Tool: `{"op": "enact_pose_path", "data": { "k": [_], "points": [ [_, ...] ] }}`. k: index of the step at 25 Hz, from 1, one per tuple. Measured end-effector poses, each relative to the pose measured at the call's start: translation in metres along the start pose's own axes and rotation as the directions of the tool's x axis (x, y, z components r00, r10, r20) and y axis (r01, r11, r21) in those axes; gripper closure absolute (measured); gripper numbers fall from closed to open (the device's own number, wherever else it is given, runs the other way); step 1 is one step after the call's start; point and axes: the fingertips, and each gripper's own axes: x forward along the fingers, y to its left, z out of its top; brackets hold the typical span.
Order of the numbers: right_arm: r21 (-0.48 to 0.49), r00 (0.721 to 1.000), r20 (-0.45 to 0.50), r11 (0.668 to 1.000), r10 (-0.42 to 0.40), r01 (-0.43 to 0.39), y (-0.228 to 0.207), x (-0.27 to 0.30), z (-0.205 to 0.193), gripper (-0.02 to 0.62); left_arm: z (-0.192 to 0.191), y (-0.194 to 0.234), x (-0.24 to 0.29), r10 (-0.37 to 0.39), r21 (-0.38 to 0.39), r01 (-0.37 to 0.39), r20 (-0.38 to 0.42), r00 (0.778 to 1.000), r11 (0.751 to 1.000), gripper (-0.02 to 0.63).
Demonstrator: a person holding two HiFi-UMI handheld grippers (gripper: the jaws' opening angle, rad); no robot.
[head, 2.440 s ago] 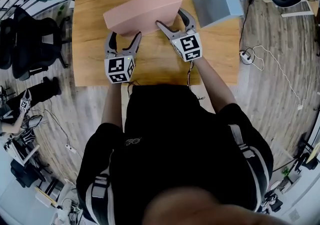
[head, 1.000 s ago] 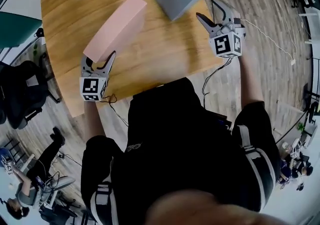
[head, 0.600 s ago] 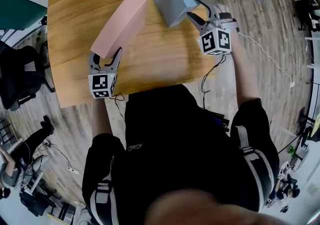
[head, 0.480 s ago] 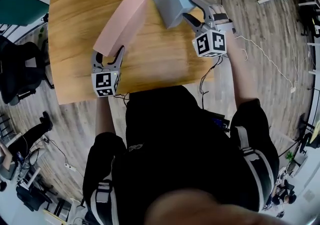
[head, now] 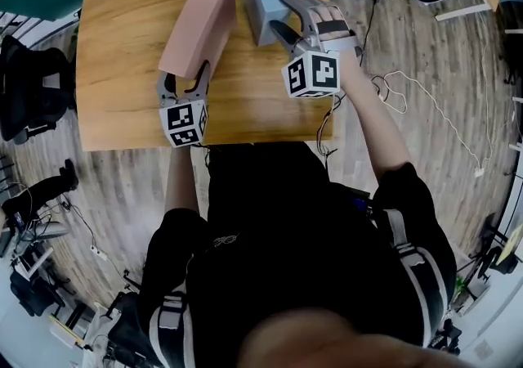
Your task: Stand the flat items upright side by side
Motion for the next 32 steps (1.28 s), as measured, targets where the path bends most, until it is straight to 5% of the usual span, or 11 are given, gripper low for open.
{"op": "enact_pose_path", "data": {
  "k": [7,11,18,23,32],
  "points": [
    [0.041,0.998,0.064,0.999,0.000,-0.003,0.001,0.000,0.009,0.305,0.007,-0.056,0.017,-0.016,-0.029,0.016,-0.004,1.000,0.999,0.282],
    [0.055,0.996,0.087,0.998,0.009,-0.013,-0.001,-0.001,0.011,0.310,0.010,-0.096,0.029,-0.123,0.045,0.124,-0.022,0.992,0.991,0.243],
    [0.003,0.993,0.098,0.998,0.064,-0.064,0.004,-0.001,0.015,0.301,0.001,-0.113,0.019,-0.350,0.222,0.362,-0.092,0.932,0.905,0.202],
    [0.009,0.992,0.098,0.997,0.078,-0.080,0.004,-0.001,0.016,0.301,-0.010,-0.106,0.023,-0.407,0.305,0.435,-0.155,0.900,0.847,0.268],
    [0.003,0.992,0.102,0.997,0.080,-0.080,0.002,0.008,0.024,0.308,0.004,-0.108,0.059,-0.444,0.294,0.458,-0.118,0.888,0.839,0.213]
  ]
}}
